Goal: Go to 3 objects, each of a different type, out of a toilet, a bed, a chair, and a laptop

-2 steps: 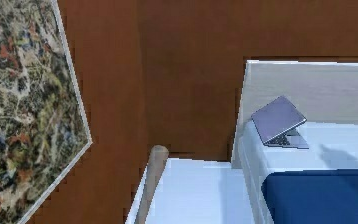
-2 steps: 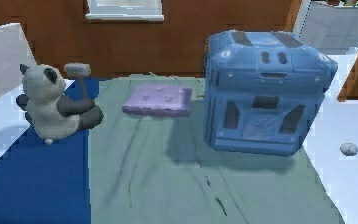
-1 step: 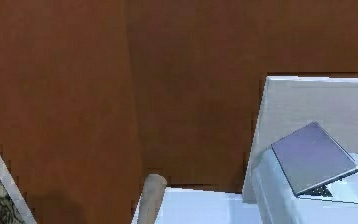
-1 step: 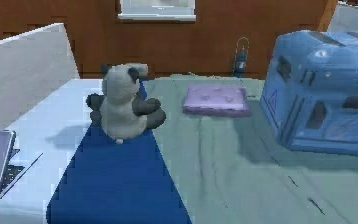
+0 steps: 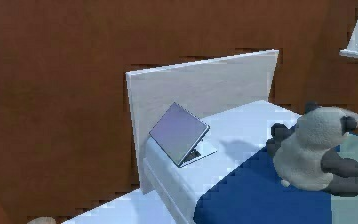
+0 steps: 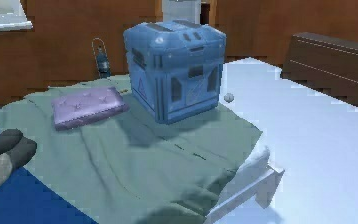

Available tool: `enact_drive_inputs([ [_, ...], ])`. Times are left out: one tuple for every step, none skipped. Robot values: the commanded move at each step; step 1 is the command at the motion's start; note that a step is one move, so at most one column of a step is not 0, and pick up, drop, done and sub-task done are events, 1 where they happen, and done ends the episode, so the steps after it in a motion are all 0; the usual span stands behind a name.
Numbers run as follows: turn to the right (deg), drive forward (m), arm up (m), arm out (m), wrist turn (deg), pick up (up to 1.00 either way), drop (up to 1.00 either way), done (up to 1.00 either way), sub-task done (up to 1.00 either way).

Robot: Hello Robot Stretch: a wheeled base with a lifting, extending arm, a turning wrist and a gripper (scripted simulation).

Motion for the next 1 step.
enact_drive_inputs([
  [0.0, 0.00, 0.00, 0.00, 0.0, 0.00, 0.00, 1.00, 0.00],
])
